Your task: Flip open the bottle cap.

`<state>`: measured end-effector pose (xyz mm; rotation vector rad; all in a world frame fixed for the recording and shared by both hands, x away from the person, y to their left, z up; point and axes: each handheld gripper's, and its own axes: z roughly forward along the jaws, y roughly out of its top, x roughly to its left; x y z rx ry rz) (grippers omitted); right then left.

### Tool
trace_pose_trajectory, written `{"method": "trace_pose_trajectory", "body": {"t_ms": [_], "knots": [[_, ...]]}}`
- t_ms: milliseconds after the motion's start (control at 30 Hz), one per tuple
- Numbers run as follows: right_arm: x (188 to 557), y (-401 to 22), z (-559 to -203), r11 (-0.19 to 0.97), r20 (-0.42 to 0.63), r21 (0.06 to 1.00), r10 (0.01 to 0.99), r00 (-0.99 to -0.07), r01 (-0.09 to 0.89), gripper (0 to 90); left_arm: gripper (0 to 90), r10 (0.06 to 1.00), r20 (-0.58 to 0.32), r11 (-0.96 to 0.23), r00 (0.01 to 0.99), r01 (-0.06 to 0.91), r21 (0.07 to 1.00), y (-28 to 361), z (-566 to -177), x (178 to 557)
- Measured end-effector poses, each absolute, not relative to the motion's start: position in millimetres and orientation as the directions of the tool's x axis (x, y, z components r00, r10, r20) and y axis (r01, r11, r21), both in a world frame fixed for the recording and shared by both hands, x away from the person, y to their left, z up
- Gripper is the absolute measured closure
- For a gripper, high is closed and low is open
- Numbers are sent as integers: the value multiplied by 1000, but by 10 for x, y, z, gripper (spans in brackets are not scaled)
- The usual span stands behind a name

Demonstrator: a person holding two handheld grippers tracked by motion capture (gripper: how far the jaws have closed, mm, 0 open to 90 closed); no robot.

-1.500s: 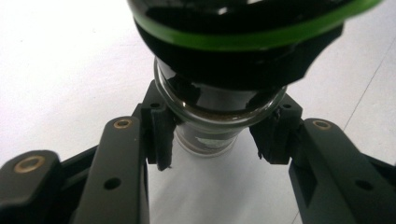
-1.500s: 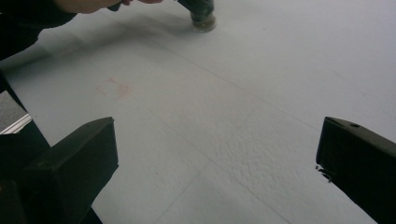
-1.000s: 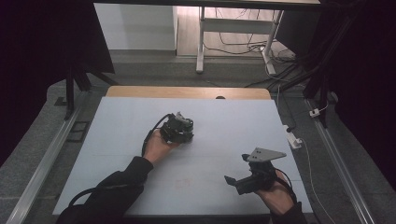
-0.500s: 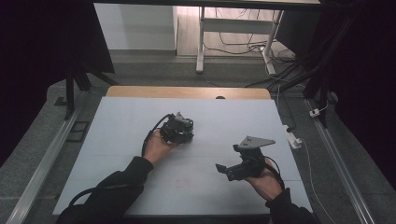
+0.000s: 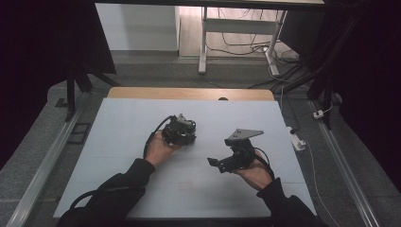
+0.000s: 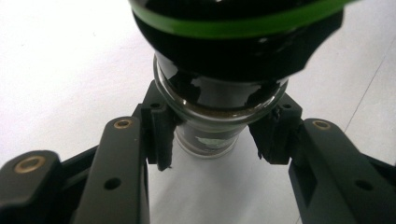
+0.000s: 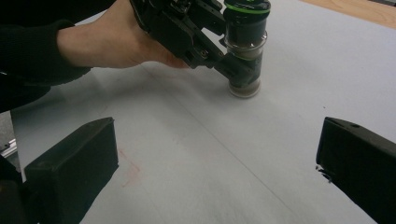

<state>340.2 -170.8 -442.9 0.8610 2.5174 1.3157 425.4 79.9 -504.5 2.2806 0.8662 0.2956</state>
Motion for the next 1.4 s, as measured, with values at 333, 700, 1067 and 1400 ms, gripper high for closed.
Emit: {"method": "trace_pose_trajectory", "body": {"t_ms": [333, 700, 1067, 1400], "knots": [[3593, -1516, -4461, 480, 74, 782, 562, -824, 398, 0, 539, 656, -25, -556, 754, 505, 660, 798, -5043, 4255], [3783, -1350, -4496, 487, 51, 782, 572, -819, 389, 0, 539, 657, -24, -557, 753, 507, 658, 795, -5040, 4256], [3895, -1255, -4509, 511, 47, 769, 554, -831, 384, 276, 539, 656, -24, -558, 754, 506, 658, 796, -5040, 4256], [4000, -1170, -4459, 520, 82, 761, 516, -853, 388, 712, 539, 653, -22, -560, 757, 502, 659, 799, -5042, 4256]]}}
